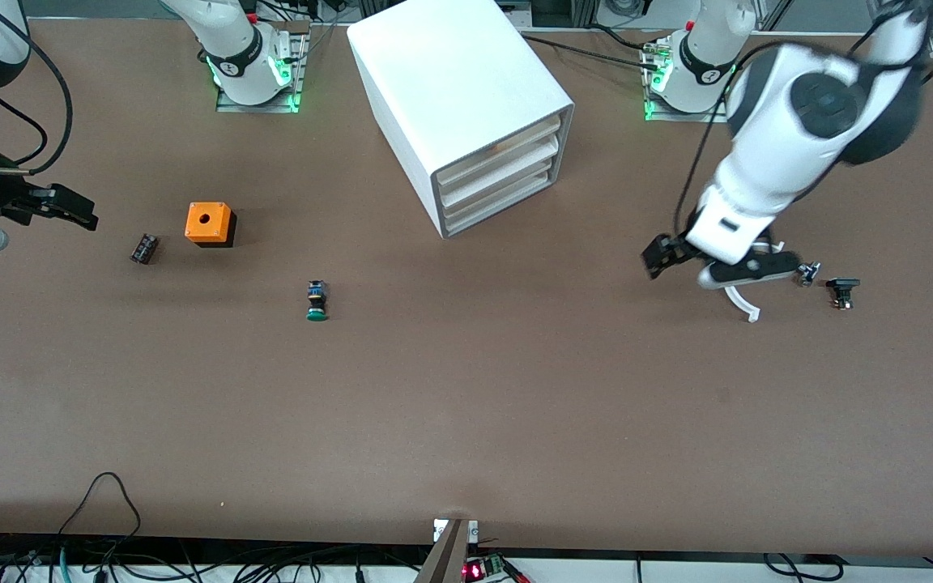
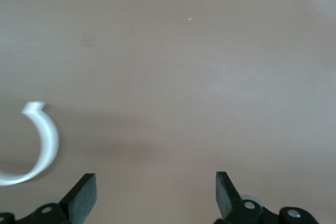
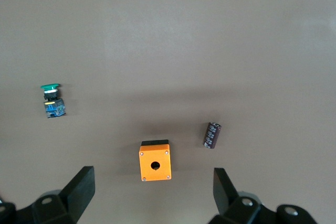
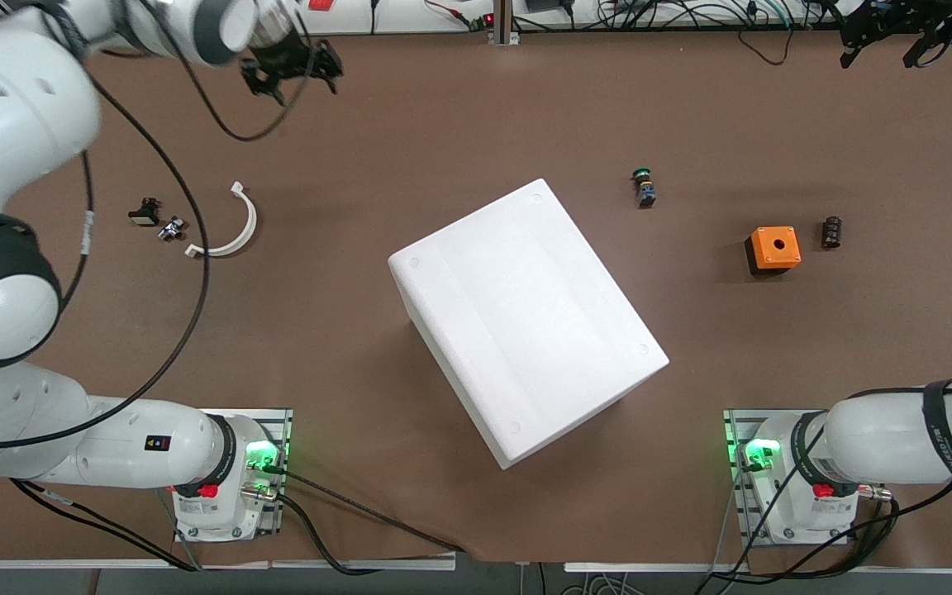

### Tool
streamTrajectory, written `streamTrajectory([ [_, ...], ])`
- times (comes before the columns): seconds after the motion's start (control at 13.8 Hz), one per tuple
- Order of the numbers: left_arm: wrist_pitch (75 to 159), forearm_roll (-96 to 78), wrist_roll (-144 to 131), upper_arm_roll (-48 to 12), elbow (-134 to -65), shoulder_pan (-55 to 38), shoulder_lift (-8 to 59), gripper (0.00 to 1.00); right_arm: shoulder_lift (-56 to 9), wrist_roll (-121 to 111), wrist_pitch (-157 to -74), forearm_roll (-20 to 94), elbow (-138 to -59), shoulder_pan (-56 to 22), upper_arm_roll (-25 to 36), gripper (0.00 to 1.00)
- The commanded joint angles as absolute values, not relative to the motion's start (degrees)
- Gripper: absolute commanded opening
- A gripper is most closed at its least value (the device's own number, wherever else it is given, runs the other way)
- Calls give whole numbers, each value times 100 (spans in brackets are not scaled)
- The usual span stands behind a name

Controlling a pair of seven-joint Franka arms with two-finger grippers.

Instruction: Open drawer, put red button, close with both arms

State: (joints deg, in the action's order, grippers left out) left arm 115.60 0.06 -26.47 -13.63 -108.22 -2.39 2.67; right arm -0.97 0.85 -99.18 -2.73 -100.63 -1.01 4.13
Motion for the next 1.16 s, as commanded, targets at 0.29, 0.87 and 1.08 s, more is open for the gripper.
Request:
streamTrajectory([
  [0.29, 9528, 26, -56, -220, -9792, -62, -369, 100, 26, -18, -9975, -176, -10160, -132, 448, 100],
  [0.87, 9334, 53, 114, -290, -9598, 9, -290, 100, 18, -18, -10028, -176, -10143, -132, 431, 100],
  [1.08, 9334, 53, 105, -290, -9589, 9, -290, 100, 0, -18, -10028, -167, -10143, -123, 439, 100],
])
